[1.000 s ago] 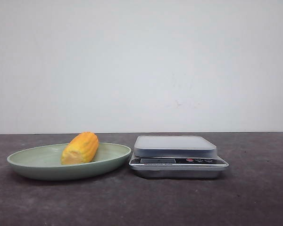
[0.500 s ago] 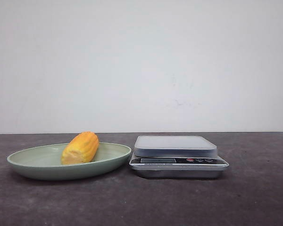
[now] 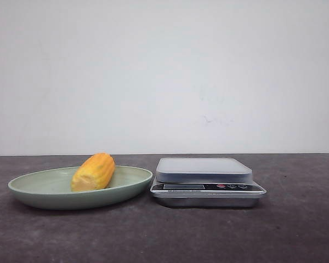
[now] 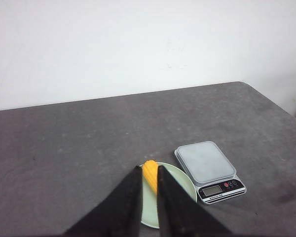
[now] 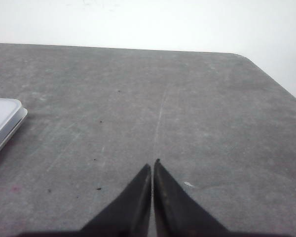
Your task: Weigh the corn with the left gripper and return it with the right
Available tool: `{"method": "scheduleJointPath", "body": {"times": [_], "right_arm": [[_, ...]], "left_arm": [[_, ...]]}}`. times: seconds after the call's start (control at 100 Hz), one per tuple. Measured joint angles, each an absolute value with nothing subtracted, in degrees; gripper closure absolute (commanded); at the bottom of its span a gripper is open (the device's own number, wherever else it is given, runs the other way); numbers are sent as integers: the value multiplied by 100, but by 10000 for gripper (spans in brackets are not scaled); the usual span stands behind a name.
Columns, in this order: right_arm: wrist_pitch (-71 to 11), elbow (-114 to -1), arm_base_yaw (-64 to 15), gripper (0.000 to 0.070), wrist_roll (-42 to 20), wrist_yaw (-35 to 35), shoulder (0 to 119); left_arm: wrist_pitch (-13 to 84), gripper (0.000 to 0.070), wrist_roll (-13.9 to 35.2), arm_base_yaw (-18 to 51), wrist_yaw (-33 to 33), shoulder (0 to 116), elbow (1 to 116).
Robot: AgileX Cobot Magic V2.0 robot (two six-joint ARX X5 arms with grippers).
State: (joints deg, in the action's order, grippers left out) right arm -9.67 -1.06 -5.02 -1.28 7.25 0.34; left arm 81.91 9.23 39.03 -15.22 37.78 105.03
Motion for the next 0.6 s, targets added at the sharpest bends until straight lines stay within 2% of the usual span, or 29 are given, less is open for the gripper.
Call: {"method": "scheduleJointPath", "body": {"times": [0.45, 0.51, 0.6], "right_arm": [[-965, -106, -502, 700, -128, 725, 34], [-965, -106, -502, 700, -128, 725, 34], [-965, -106, -502, 700, -126, 725, 34]], "left_arm": [[8125, 696, 786, 3885, -1529, 3769, 10403], [7529, 696, 582, 3771, -1509, 3695, 10040], [5894, 696, 16, 3413, -1352, 3605, 9360]]}}
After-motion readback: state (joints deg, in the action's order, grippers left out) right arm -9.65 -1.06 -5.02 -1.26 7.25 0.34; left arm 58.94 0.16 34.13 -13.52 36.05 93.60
